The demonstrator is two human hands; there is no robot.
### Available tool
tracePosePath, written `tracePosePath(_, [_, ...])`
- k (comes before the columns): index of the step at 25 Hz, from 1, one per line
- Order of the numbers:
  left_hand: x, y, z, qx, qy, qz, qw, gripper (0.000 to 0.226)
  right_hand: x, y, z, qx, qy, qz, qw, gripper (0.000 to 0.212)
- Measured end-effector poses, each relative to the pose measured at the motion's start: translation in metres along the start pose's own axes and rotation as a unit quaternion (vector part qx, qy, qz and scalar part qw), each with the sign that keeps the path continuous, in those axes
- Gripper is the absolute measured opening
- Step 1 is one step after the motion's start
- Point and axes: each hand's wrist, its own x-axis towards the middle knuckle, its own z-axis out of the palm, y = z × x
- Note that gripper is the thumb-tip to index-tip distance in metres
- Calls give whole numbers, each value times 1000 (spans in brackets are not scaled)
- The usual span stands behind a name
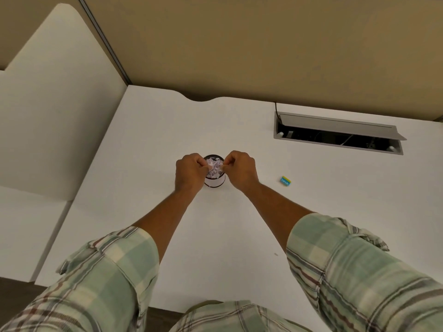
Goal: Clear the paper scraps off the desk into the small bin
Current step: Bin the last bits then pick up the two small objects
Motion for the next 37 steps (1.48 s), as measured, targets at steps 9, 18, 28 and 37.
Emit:
tracePosePath(9, [-24,13,6,-14,15,94,995,10,-33,36,-23,76,16,-12,997,4])
tracePosePath(18, [-110,6,71,-18,-128,150,980,5,-116,165,-57,-16,-20,69,997,4])
tracePosePath(28, [-150,-39,101,81,-202,103,970,21,-171,227,-41,-167,-129,68,975,16])
tracePosePath(37, [-154,-34,118,97,-205,106,968,20,-167,234,-45,-173,-131,29,976,10])
